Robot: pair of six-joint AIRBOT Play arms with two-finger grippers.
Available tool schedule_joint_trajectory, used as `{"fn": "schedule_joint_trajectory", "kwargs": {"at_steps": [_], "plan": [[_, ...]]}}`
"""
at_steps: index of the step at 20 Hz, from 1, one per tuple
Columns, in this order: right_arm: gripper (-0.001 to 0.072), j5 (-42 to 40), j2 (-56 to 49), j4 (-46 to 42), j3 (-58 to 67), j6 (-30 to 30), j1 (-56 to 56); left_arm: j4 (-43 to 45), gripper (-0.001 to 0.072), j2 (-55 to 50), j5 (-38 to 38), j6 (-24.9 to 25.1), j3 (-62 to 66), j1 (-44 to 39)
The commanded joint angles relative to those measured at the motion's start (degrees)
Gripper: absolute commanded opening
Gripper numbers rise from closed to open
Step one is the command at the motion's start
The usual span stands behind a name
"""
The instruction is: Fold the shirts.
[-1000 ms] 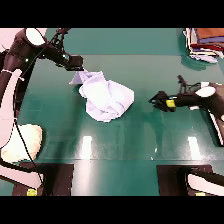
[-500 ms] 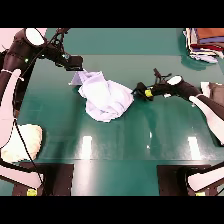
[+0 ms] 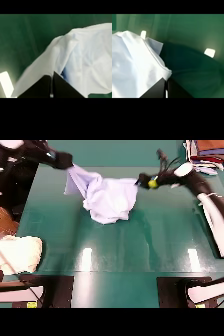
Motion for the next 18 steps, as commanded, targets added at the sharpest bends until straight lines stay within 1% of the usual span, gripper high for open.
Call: {"fn": "schedule_joint_trajectory", "kwargs": {"at_steps": [1,5,8,10,15,16,18], "plan": [[0.0019,4.35,11.06,-8.63,8.44,-0.26,-2.51,2.95,0.0023,11.19,3.56,0.00,2.23,0.00],[0.0019,10.12,21.46,-14.51,17.53,-0.24,-2.82,2.84,0.0024,22.86,4.74,0.00,5.64,0.00],[0.0019,11.34,27.98,-17.44,20.61,-0.04,-2.40,2.64,0.0024,28.83,5.86,0.00,7.10,0.00],[0.0018,10.88,32.17,-17.46,20.76,-0.04,-2.80,2.60,0.0023,31.98,8.07,0.00,7.26,0.00],[0.0019,10.62,38.10,-17.44,20.76,-0.04,-5.44,2.69,0.0023,33.27,10.84,0.42,10.62,0.00],[0.0018,10.62,38.23,-17.46,20.76,-0.04,-5.92,3.08,0.0023,32.81,11.26,1.79,10.62,0.00],[0.0018,10.97,36.83,-17.42,20.76,0.37,-7.04,5.88,0.0023,30.67,10.60,2.58,10.38,0.02]]}}
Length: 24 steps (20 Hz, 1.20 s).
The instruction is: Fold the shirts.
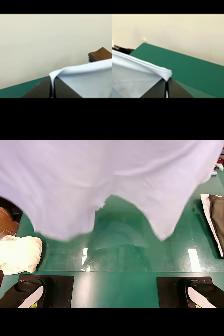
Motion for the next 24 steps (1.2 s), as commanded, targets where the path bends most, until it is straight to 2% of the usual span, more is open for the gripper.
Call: {"fn": "schedule_joint_trajectory", "kwargs": {"at_steps": [1,8,12,14,15,16,17,18,19,22,24], "plan": [[0.0019,1.07,-1.14,-0.59,0.13,1.14,-1.86,4.39,0.0023,-3.10,-0.68,1.42,0.42,0.09],[0.0019,9.16,-23.26,-0.17,-1.60,3.06,-1.68,8.66,0.0025,-27.47,-12.13,1.25,0.42,0.09],[0.0019,4.50,-34.53,0.68,-9.27,3.06,-1.68,8.90,0.0025,-43.28,-12.02,1.11,0.42,0.26],[0.0020,2.27,-38.36,4.26,-10.38,3.02,-1.70,10.19,0.0026,-48.54,-11.08,-0.28,0.42,0.26],[0.0020,0.98,-39.85,6.08,-10.38,3.02,-1.75,10.27,0.0107,-50.27,-11.23,-0.26,0.42,0.26],[0.0023,-0.20,-40.83,7.67,-10.34,3.02,-1.75,10.32,0.0433,-51.19,-11.39,-0.55,0.42,0.26],[0.0120,-0.83,-41.62,9.22,-9.86,3.02,-1.75,10.56,0.0575,-51.41,-11.61,-1.75,0.42,0.44],[0.0382,-0.98,-42.23,10.54,-8.94,3.02,-1.97,10.27,0.0537,-51.25,-11.72,-2.21,0.44,0.85],[0.0448,-0.48,-42.32,11.28,-7.96,3.02,-2.32,10.16,0.0537,-50.82,-12.50,-3.19,0.46,1.36],[0.0447,6.62,-40.06,11.82,-5.90,2.01,-4.37,7.61,0.0537,-48.33,-21.20,-3.30,0.39,5.46],[0.0446,10.38,-35.95,11.63,-8.79,0.07,-5.79,3.52,0.0537,-45.24,-25.79,-3.26,-3.32,9.35]]}}
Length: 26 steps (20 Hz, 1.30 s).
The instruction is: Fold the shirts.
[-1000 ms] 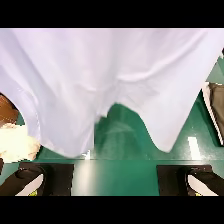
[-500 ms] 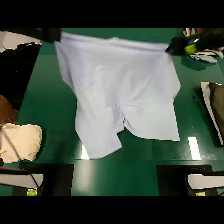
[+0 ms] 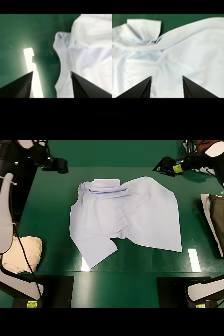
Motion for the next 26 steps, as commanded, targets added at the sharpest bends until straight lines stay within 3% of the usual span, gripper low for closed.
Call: {"fn": "schedule_joint_trajectory", "kwargs": {"at_steps": [1,8,12,19,23,26], "plan": [[0.0446,6.12,5.64,1.03,-3.98,-2.38,-2.38,-5.44,0.0537,4.63,-7.65,-0.33,-6.27,5.42],[0.0440,4.46,25.18,1.09,-26.25,-2.36,-6.62,-7.39,0.0537,26.84,0.90,1.22,-48.83,8.26],[0.0433,0.72,32.52,1.11,-33.99,-2.34,-6.67,-13.75,0.0537,31.85,6.99,1.31,-66.25,8.24],[0.0434,-0.83,37.86,1.38,-38.05,-2.27,-6.67,-24.68,0.0537,31.93,17.88,3.67,-77.96,8.20],[0.0433,-0.92,38.14,1.55,-38.05,-2.05,-6.67,-32.17,0.0536,31.93,21.38,7.61,-78.82,8.17],[0.0433,-0.94,38.14,1.55,-38.05,-1.01,-6.67,-34.07,0.0535,31.93,21.46,7.69,-78.82,8.17]]}}
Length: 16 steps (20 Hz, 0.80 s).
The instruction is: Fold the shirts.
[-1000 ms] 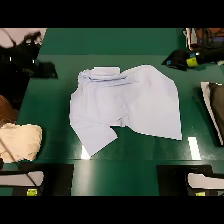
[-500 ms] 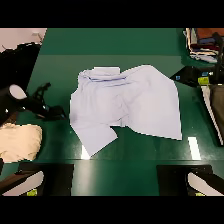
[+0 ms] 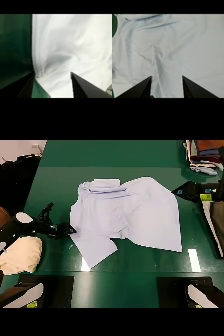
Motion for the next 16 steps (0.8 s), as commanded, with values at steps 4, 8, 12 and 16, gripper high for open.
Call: {"fn": "schedule_joint_trajectory", "kwargs": {"at_steps": [4,8,12,16], "plan": [[0.0433,-0.02,0.24,0.02,-0.13,1.05,-0.02,-4.22,0.0130,0.02,-0.33,4.42,-0.57,-0.02],[0.0433,2.21,0.24,-1.70,-0.13,1.62,-0.96,-4.11,0.0024,0.09,-0.52,5.44,0.24,-0.02],[0.0433,13.64,0.28,-15.65,-0.87,4.92,-6.78,0.09,0.0023,1.38,-3.78,5.42,6.08,-0.02],[0.0452,16.68,3.39,-21.35,-12.70,5.07,-17.51,0.92,0.0023,3.13,-5.57,5.44,10.75,-0.02]]}}
